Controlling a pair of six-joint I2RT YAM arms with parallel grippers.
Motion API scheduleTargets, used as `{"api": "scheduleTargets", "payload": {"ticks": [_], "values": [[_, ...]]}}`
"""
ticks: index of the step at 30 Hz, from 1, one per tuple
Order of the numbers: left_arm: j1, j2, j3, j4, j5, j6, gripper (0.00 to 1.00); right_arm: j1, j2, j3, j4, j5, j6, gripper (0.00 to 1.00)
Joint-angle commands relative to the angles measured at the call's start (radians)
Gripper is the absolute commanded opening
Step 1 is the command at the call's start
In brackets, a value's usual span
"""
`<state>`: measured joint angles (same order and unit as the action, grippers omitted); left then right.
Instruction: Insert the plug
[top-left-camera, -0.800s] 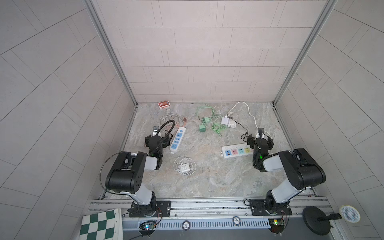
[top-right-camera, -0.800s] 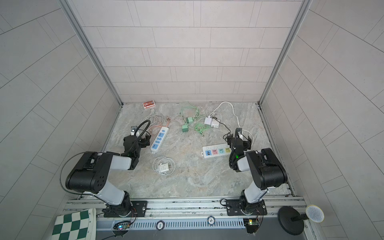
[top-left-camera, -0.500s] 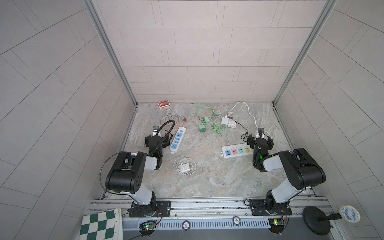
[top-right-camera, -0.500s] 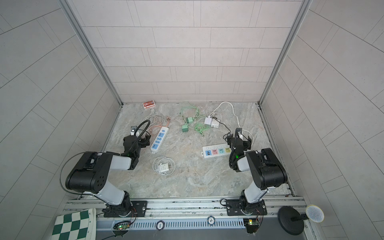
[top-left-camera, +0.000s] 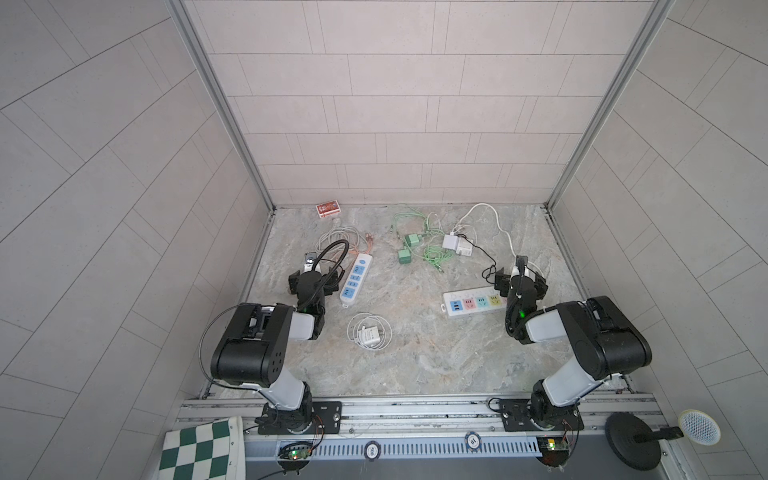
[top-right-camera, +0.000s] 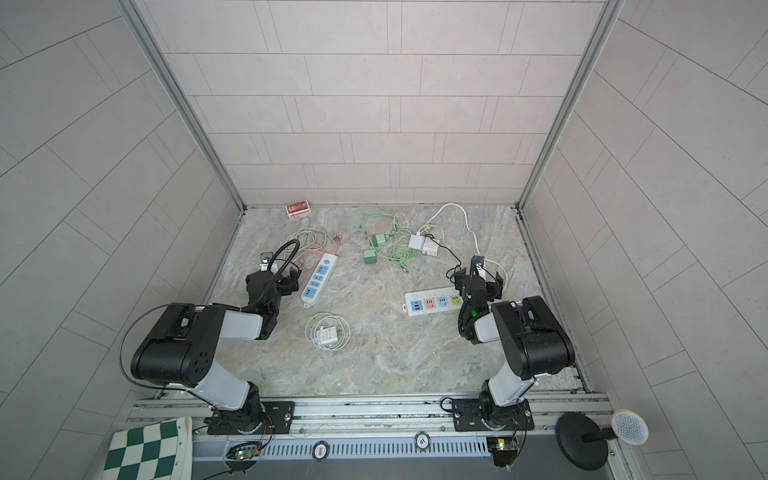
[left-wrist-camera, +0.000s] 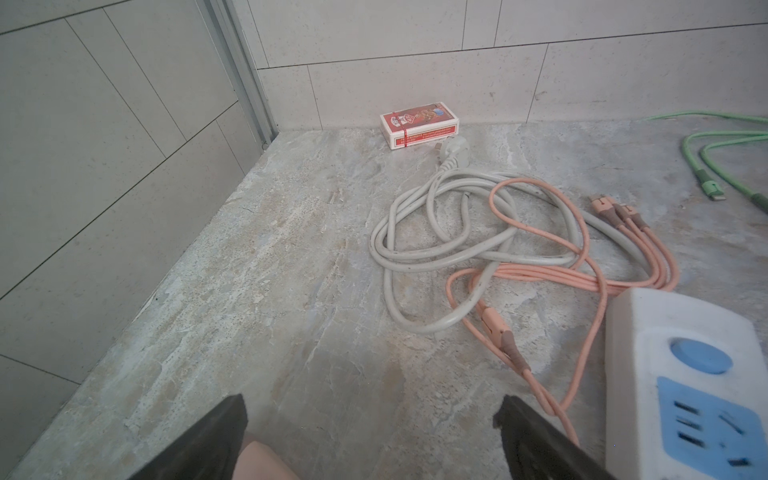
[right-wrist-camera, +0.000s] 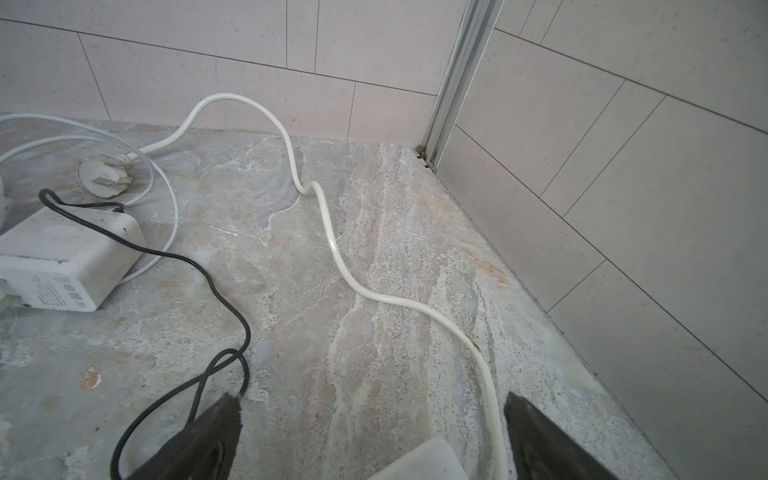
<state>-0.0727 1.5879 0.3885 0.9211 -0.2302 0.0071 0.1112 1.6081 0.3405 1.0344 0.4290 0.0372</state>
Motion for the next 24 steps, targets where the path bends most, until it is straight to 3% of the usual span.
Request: {"api": "scheduleTargets", "payload": {"ticks": [1,14,16,18,24], "values": [[0.008,-0.001,0.007,0.001,-0.009,-0.013,1.0,0.003,-0.019,0.005,-0.005,0.007,-0.007,0.99],[0.005,-0.01,0.004,0.005,-0.027,-0.011,1.0,0.003,-0.021,0.002,-0.002,0.007,-0.01,0.99],[0.003,-0.048,0.013,-0.044,-0.054,-0.02,1.0,0.008,-0.045,0.006,-0.021,0.011,-0.016,0.99],[0.004,-0.106,0.03,-0.126,-0.08,-0.032,1.0,0.012,-0.109,0.044,-0.15,-0.013,-0.03,0.99],[0.0,-0.207,0.111,-0.389,-0.061,-0.06,1.0,0.035,-0.195,0.111,-0.333,-0.005,-0.059,0.99]]}}
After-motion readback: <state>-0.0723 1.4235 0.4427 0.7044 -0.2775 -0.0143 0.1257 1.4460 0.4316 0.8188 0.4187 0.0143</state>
